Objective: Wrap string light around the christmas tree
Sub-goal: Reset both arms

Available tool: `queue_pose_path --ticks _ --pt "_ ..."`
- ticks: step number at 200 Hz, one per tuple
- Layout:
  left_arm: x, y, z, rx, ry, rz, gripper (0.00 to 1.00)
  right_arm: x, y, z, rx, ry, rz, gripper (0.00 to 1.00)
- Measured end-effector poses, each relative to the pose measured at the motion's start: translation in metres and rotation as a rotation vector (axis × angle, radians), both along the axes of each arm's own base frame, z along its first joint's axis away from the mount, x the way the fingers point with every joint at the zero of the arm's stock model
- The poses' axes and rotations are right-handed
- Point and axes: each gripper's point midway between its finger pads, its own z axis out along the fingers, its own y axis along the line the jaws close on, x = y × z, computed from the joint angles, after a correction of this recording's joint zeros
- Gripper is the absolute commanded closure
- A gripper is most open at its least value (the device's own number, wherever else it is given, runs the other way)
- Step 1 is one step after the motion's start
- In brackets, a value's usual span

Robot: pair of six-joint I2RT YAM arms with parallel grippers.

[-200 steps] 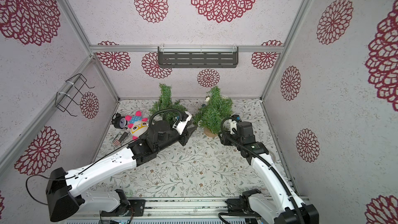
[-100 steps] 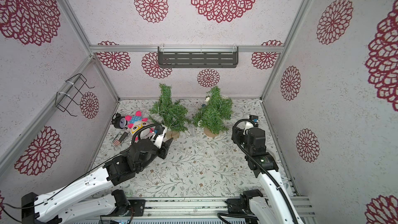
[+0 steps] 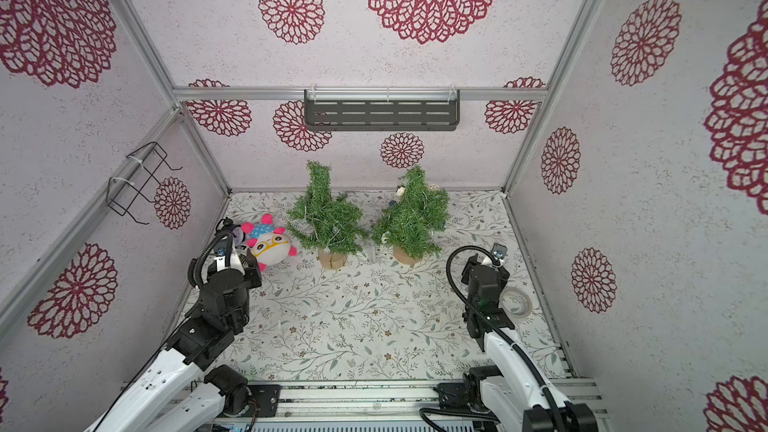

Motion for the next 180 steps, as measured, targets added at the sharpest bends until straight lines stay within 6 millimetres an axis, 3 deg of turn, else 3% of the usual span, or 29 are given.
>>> queue_pose_path --ticks 23,52,75,116,135,162,180 --pt "-0.002 0.031 -0.044 0.017 0.038 0.075 0.34 -0.003 -0.004 -0.022 -0.037 0.023 -0.003 0.33" --pt "-0.003 0.055 -0.069 -0.019 0.013 0.112 0.31 0.004 -0.003 -0.026 -0.063 -0.005 0.023 0.33" --pt "0.016 0.058 -0.078 -0.051 -0.003 0.074 0.30 0.013 0.002 -0.029 -0.078 -0.028 0.064 0.32" --pt "0.050 0.056 -0.113 -0.085 0.019 -0.017 0.29 0.022 0.010 -0.032 -0.107 -0.059 0.136 0.32" --pt "0.061 0.061 -0.114 -0.107 -0.012 -0.032 0.28 0.025 0.010 -0.036 -0.119 -0.084 0.149 0.32" --pt "0.072 0.061 -0.114 -0.123 -0.062 -0.060 0.23 0.018 0.012 -0.061 -0.130 -0.039 0.173 0.29" --pt "0.077 0.060 -0.119 -0.129 -0.064 -0.073 0.21 0.022 0.013 -0.056 -0.138 -0.055 0.179 0.27"
